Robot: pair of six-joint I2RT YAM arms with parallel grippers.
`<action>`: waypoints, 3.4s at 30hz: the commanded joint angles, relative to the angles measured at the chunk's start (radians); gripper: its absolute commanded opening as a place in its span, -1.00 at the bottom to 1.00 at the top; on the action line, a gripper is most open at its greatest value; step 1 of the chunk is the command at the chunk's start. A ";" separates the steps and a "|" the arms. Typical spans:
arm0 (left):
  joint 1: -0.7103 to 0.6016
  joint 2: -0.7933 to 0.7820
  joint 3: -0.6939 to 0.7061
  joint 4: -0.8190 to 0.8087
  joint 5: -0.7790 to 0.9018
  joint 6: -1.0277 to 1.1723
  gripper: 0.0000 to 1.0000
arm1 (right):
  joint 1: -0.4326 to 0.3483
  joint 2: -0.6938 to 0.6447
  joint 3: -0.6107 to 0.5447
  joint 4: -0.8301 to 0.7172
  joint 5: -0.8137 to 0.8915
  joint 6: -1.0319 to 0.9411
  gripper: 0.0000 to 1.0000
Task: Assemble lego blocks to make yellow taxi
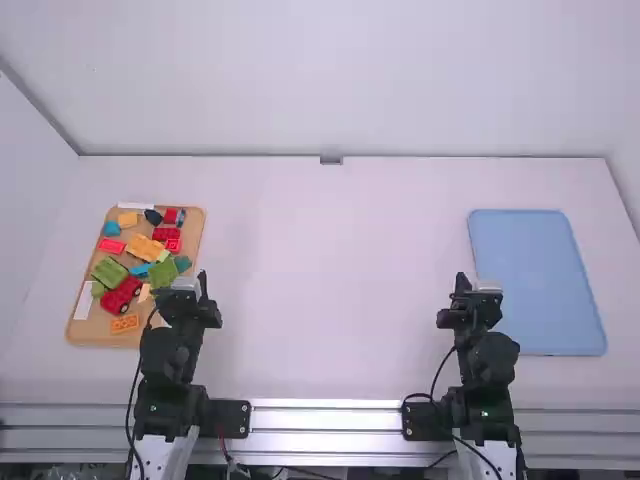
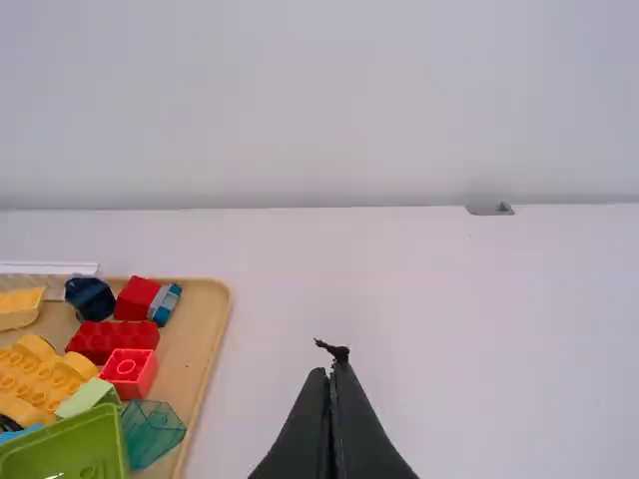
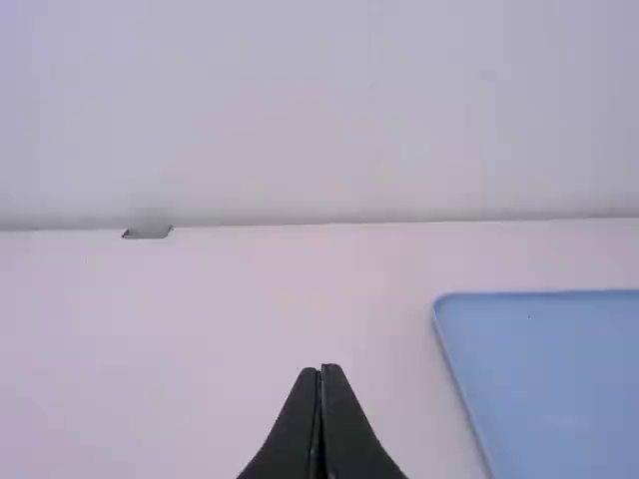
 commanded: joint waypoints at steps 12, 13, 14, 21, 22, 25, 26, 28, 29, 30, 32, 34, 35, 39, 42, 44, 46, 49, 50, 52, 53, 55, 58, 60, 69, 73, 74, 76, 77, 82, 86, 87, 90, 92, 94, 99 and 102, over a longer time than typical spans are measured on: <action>-0.002 0.034 0.038 -0.015 -0.006 -0.005 -0.89 | 0.004 0.062 0.053 -0.009 -0.039 -0.025 -0.90; -0.003 0.043 0.048 -0.019 -0.008 -0.006 -0.86 | 0.005 0.075 0.066 -0.013 -0.046 -0.031 -0.88; -0.003 0.045 0.050 -0.020 -0.008 -0.007 -0.86 | 0.006 0.079 0.069 -0.014 -0.048 -0.032 -0.88; -0.007 0.132 0.131 -0.056 -0.020 -0.018 -0.66 | 0.029 0.198 0.174 -0.038 -0.093 -0.078 -0.70; -0.007 0.138 0.138 -0.059 -0.021 -0.019 -0.65 | 0.031 0.207 0.182 -0.040 -0.096 -0.081 -0.69; -0.010 0.187 0.182 -0.077 -0.029 -0.025 -0.54 | 0.048 0.274 0.240 -0.052 -0.122 -0.107 -0.59; -0.011 0.200 0.193 -0.081 -0.030 -0.027 -0.51 | 0.053 0.292 0.256 -0.055 -0.129 -0.114 -0.56; -0.012 0.225 0.217 -0.091 -0.035 -0.040 -0.45 | 0.062 0.327 0.287 -0.062 -0.147 -0.128 -0.51; -0.013 0.249 0.238 -0.100 -0.047 -0.058 -0.39 | 0.072 0.361 0.316 -0.069 -0.163 -0.141 -0.47; -0.013 0.259 0.247 -0.105 -0.055 -0.066 -0.37 | 0.076 0.375 0.327 -0.071 -0.169 -0.147 -0.45; -0.015 0.292 0.274 -0.121 -0.091 -0.101 -0.30 | 0.092 0.422 0.364 -0.079 -0.191 -0.175 -0.38; -0.016 0.331 0.305 -0.139 -0.129 -0.136 -0.23 | 0.110 0.479 0.405 -0.089 -0.228 -0.216 -0.31; -0.018 0.347 0.318 -0.146 -0.142 -0.150 -0.20 | 0.118 0.504 0.423 -0.091 -0.247 -0.231 -0.28; -0.014 0.431 0.391 -0.184 -0.173 -0.183 -0.04 | 0.150 0.634 0.509 -0.104 -0.343 -0.303 -0.14; 0.015 0.536 0.489 -0.245 -0.202 -0.220 0.13 | 0.184 0.775 0.600 -0.101 -0.445 -0.363 0.01; 0.025 0.562 0.515 -0.265 -0.209 -0.239 0.16 | 0.194 0.804 0.621 -0.103 -0.462 -0.376 0.05; 0.063 0.642 0.594 -0.331 -0.222 -0.279 0.27 | 0.228 0.887 0.695 -0.125 -0.501 -0.412 0.15; 0.107 0.734 0.676 -0.373 -0.197 -0.266 0.38 | 0.271 0.981 0.791 -0.171 -0.551 -0.470 0.26; 0.121 0.761 0.701 -0.382 -0.182 -0.265 0.42 | 0.285 1.012 0.823 -0.184 -0.565 -0.483 0.29; 0.147 0.806 0.740 -0.397 -0.158 -0.273 0.47 | 0.307 1.063 0.872 -0.208 -0.589 -0.499 0.34; 0.169 0.841 0.770 -0.409 -0.143 -0.282 0.51 | 0.327 1.109 0.913 -0.230 -0.614 -0.524 0.39; 0.214 0.907 0.824 -0.430 -0.128 -0.303 0.59 | 0.362 1.207 0.985 -0.265 -0.697 -0.585 0.47; 0.273 0.970 0.870 -0.456 -0.133 -0.378 0.68 | 0.394 1.319 1.068 -0.279 -0.786 -0.621 0.56; 0.307 1.002 0.896 -0.475 -0.136 -0.413 0.73 | 0.414 1.384 1.126 -0.290 -0.825 -0.636 0.61; 0.382 1.108 0.990 -0.547 -0.146 -0.465 0.91 | 0.517 1.592 1.342 -0.334 -0.775 -0.648 0.83; 0.392 1.135 1.014 -0.566 -0.190 -0.477 0.96 | 0.543 1.653 1.391 -0.319 -0.774 -0.643 0.89; 0.394 1.143 1.020 -0.582 -0.203 -0.495 0.97 | 0.546 1.673 1.407 -0.320 -0.786 -0.651 0.92; 0.395 1.146 1.023 -0.610 -0.246 -0.546 0.98 | 0.551 1.687 1.419 -0.320 -0.787 -0.657 0.93; 0.399 1.148 1.025 -0.641 -0.306 -0.613 0.98 | 0.554 1.695 1.426 -0.322 -0.787 -0.661 0.94; 0.512 1.167 1.026 -0.703 -0.372 -0.734 0.98 | 0.556 1.721 1.447 -0.327 -0.721 -0.673 0.97; 0.632 1.227 1.050 -0.668 -0.088 -0.585 0.98 | 0.557 1.722 1.448 -0.328 -0.704 -0.674 0.97; 0.638 1.236 1.057 -0.672 -0.079 -0.583 0.98 | 0.557 1.722 1.448 -0.328 -0.704 -0.674 0.97; 0.645 1.353 1.155 -0.742 -0.068 -0.584 0.98 | 0.550 1.722 1.448 -0.327 -0.703 -0.674 0.97; 0.628 1.424 1.218 -0.778 -0.063 -0.568 0.98 | 0.549 1.722 1.448 -0.327 -0.703 -0.675 0.97; 0.595 1.529 1.314 -0.833 -0.064 -0.567 0.98 | 0.552 1.722 1.448 -0.327 -0.704 -0.678 0.97; 0.523 1.738 1.517 -0.964 -0.070 -0.568 0.98 | 0.543 1.722 1.448 -0.325 -0.707 -0.677 0.97; 0.484 1.884 1.654 -1.057 -0.071 -0.568 0.98 | 0.544 1.722 1.448 -0.325 -0.707 -0.677 0.98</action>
